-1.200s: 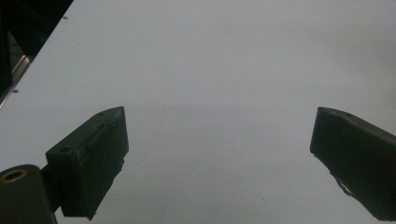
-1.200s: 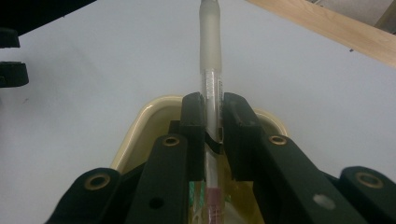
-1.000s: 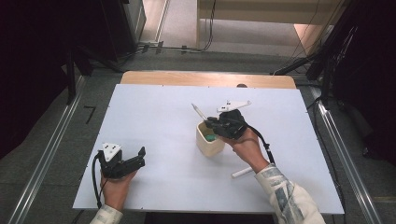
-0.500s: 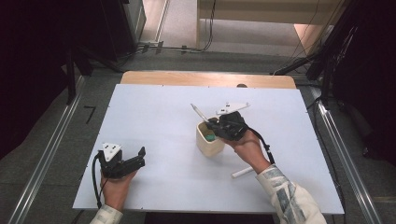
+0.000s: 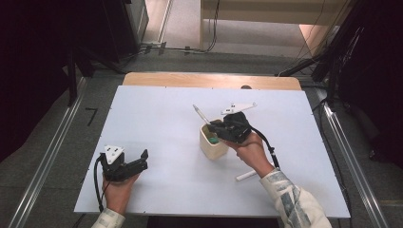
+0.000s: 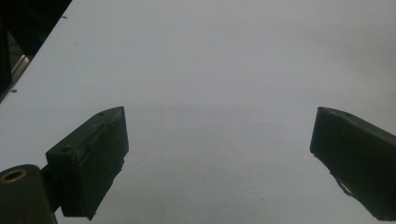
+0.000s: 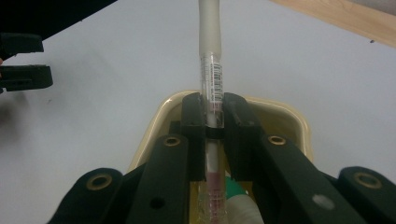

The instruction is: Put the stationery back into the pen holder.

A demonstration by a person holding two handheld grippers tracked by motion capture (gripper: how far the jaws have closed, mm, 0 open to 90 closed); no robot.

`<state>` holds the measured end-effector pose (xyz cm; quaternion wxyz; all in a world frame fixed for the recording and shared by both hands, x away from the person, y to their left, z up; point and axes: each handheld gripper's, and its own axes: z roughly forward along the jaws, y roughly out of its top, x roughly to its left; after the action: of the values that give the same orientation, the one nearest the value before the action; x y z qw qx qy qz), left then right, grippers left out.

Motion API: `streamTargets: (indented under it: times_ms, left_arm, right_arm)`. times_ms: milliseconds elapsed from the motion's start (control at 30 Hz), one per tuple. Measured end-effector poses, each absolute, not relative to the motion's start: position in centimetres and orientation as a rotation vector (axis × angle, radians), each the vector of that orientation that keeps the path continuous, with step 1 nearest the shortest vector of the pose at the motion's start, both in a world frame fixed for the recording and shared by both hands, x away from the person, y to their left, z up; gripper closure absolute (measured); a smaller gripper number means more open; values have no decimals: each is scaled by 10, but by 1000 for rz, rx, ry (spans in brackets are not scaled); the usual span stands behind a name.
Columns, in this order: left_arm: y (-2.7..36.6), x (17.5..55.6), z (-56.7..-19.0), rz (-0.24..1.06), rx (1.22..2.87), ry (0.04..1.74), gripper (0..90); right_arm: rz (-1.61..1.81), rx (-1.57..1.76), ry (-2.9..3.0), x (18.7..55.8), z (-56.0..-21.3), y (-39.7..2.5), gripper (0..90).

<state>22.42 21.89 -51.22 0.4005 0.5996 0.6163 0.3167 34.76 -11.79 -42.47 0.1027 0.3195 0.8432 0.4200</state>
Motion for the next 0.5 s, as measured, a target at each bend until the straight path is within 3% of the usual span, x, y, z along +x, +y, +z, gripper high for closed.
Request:
streamTargets:
  times_ms: [500]
  left_arm:
    - [219,224,-512,800,1517,1560,53]
  right_arm:
    - [1257,949,2507,347,-423,-121,659]
